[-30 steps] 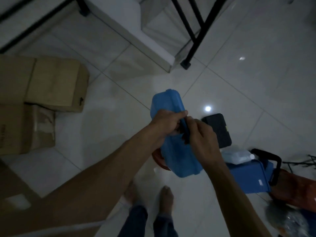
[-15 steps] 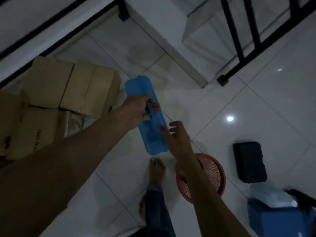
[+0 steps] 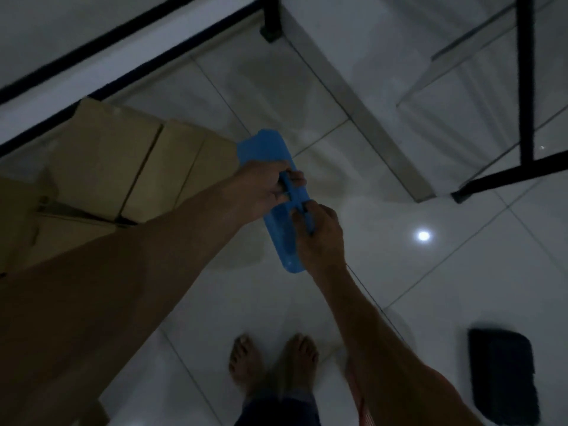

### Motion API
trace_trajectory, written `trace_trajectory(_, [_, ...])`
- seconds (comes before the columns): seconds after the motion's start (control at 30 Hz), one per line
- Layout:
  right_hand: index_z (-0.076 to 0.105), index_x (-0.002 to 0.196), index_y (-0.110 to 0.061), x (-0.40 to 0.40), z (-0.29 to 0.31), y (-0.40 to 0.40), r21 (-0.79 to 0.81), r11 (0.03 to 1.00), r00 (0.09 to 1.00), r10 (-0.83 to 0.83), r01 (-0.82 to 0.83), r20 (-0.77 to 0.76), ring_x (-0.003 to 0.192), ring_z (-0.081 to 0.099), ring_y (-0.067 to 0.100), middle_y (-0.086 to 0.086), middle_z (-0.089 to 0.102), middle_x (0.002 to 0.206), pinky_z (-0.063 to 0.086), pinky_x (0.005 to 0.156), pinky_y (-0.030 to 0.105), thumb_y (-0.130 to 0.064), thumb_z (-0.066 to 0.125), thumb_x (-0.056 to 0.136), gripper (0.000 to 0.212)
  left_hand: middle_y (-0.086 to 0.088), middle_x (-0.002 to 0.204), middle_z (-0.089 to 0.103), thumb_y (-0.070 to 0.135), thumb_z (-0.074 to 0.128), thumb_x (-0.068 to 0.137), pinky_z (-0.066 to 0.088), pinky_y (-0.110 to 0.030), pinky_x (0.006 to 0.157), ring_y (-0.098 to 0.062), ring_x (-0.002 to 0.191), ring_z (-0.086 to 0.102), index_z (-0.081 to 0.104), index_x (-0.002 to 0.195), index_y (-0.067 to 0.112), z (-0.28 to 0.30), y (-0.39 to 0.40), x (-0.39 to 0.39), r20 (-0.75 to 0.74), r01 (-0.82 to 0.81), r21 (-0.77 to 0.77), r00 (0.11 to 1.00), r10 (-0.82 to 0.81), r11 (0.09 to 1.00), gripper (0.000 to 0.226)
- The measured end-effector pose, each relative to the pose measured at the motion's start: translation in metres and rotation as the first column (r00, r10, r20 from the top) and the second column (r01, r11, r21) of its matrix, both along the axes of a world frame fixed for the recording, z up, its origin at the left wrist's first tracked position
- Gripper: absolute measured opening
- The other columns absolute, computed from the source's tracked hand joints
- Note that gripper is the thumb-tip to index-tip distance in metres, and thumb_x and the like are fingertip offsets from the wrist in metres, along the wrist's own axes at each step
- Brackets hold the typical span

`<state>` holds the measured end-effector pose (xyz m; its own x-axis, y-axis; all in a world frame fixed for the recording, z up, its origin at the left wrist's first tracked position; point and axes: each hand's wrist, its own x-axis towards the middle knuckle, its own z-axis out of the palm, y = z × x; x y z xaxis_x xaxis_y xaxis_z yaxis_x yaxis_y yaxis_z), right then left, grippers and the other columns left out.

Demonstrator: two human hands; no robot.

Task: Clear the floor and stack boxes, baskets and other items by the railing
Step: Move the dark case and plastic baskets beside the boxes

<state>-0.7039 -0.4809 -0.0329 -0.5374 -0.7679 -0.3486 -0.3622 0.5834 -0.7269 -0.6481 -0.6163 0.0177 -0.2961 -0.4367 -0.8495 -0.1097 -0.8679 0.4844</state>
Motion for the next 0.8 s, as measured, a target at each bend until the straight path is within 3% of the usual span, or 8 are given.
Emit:
trace_trajectory(0.13, [0.060,0.101,-0.019,-0.014,-0.021,-0.035,0.004,0.993,0.989,-0.118,0.118,0.092,0.085,0.059,0.021,0.012,0.064,0.102,0.035,0.058,0.019,-0.034,0.049,0.103,0.018,-0.011,0.112,0.067,0.017,0.055,0.102,0.051,-0.039,0.102,-0.021,0.106,0.064,0.061,0.111,0.005,-0.024,-0.030,-0.009,-0.061,0.084,-0.020,0.994,-0.086,0.996,0.016])
trace_trajectory(0.2, [0.060,0.097,-0.016,-0.029,-0.030,-0.053,0.019,0.985,0.975,-0.173,0.172,0.141,0.078,0.059,0.015,0.005,0.065,0.091,0.039,0.055,0.016,-0.032,0.050,0.103,0.020,-0.007,0.109,0.068,0.024,0.060,0.100,0.052,-0.037,0.098,-0.020,0.103,0.065,0.062,0.116,0.007,-0.034,-0.045,-0.014,-0.023,0.177,-0.070,0.984,-0.179,0.982,0.024])
trace_trajectory(0.3, [0.059,0.093,-0.012,-0.054,-0.045,-0.082,0.039,0.980,0.965,-0.201,0.197,0.168,0.066,0.054,0.010,-0.002,0.059,0.078,0.039,0.055,0.018,-0.032,0.051,0.102,0.024,-0.005,0.107,0.073,0.031,0.062,0.098,0.057,-0.030,0.087,-0.018,0.100,0.070,0.068,0.113,0.010,-0.063,-0.074,-0.011,0.238,0.371,-0.275,0.920,-0.311,0.887,0.027])
trace_trajectory(0.4, [0.059,0.091,-0.013,-0.070,-0.061,-0.106,0.055,0.980,0.959,-0.197,0.190,0.205,0.065,0.052,0.008,-0.003,0.056,0.076,0.038,0.056,0.020,-0.033,0.051,0.102,0.024,-0.007,0.101,0.073,0.031,0.058,0.099,0.055,-0.036,0.090,-0.023,0.097,0.070,0.071,0.101,0.011,-0.094,-0.101,0.000,0.386,0.424,-0.322,0.875,-0.292,0.846,0.023])
trace_trajectory(0.57, [0.060,0.097,-0.007,-0.084,-0.083,-0.164,-0.014,0.995,0.979,-0.099,0.103,0.176,0.064,0.052,-0.002,0.006,0.062,0.086,0.040,0.054,0.008,-0.029,0.054,0.102,0.023,0.003,0.106,0.067,0.041,0.060,0.097,0.052,-0.027,0.082,-0.012,0.088,0.063,0.064,0.120,0.023,-0.122,-0.122,-0.013,0.252,0.276,-0.173,0.941,-0.228,0.946,0.030])
trace_trajectory(0.7, [0.060,0.103,-0.010,-0.090,-0.109,-0.219,-0.035,0.999,0.991,0.000,0.005,0.137,0.086,0.061,0.019,0.011,0.063,0.096,0.049,0.067,0.026,-0.029,0.054,0.101,0.019,-0.001,0.142,0.055,0.048,0.052,0.100,0.052,-0.034,0.094,-0.018,0.116,0.058,0.048,0.144,0.018,-0.123,-0.159,-0.021,0.159,0.352,-0.155,0.931,-0.328,0.923,0.053])
trace_trajectory(0.73, [0.060,0.103,-0.008,-0.091,-0.115,-0.230,-0.028,0.999,0.991,0.037,-0.034,0.126,0.085,0.061,0.021,0.013,0.063,0.096,0.048,0.065,0.026,-0.028,0.054,0.101,0.020,-0.006,0.154,0.042,0.043,0.044,0.105,0.043,-0.038,0.108,-0.025,0.130,0.050,0.039,0.150,0.011,-0.138,-0.155,-0.031,0.226,0.401,-0.103,0.901,-0.371,0.910,0.056])
trace_trajectory(0.8, [0.059,0.105,-0.007,-0.094,-0.127,-0.243,-0.015,0.996,0.991,0.093,-0.092,0.100,0.083,0.060,0.019,0.011,0.063,0.095,0.046,0.063,0.024,-0.025,0.052,0.102,0.019,-0.017,0.161,0.024,0.030,0.031,0.110,0.004,-0.033,0.126,-0.034,0.147,0.027,0.029,0.153,-0.002,-0.175,-0.097,-0.006,0.294,0.504,0.000,0.825,-0.482,0.864,0.053])
